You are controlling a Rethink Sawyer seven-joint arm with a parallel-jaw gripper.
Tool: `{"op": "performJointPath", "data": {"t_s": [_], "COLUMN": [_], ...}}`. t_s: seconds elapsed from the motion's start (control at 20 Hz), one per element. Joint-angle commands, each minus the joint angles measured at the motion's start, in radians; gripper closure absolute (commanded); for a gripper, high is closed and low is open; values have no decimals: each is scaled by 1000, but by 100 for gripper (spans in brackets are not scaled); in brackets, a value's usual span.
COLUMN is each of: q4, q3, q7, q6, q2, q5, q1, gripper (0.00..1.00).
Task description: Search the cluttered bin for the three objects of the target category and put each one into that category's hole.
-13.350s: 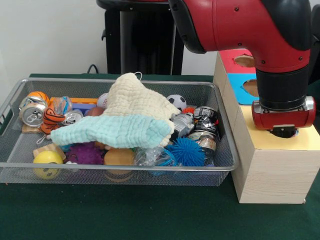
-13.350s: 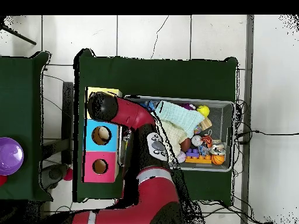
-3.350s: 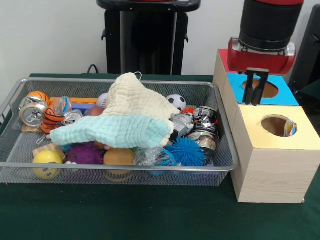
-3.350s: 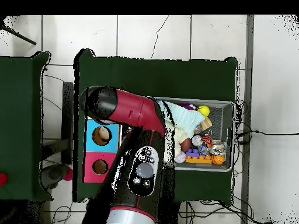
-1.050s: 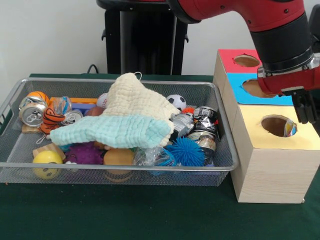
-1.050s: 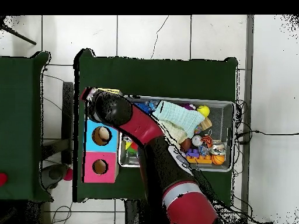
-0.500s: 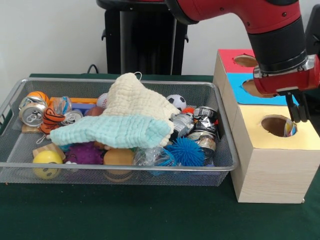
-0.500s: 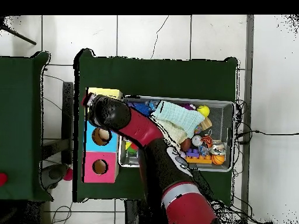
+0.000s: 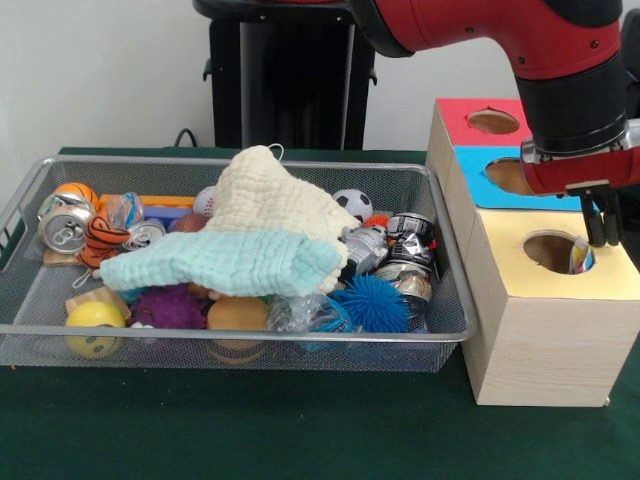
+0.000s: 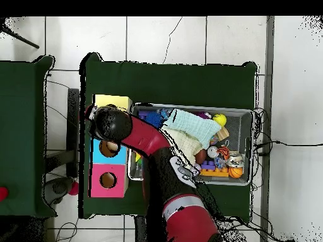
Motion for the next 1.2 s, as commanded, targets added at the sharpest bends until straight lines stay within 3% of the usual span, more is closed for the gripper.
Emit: {"op": "performJointPath", "data": {"t_s": [0.05,0.35,0.8,1.2], "q4": [-29,-48,-68,-95], "q3": [-40,-69,-82,-107], "q7": [153,142,120,122], "q6": [71,24,69,39], "q2": [68,58,43,40], "q5": [-27,-51,-74,-100], "q1": [-8,7,5,12], "gripper": [100,100,100,100]}}
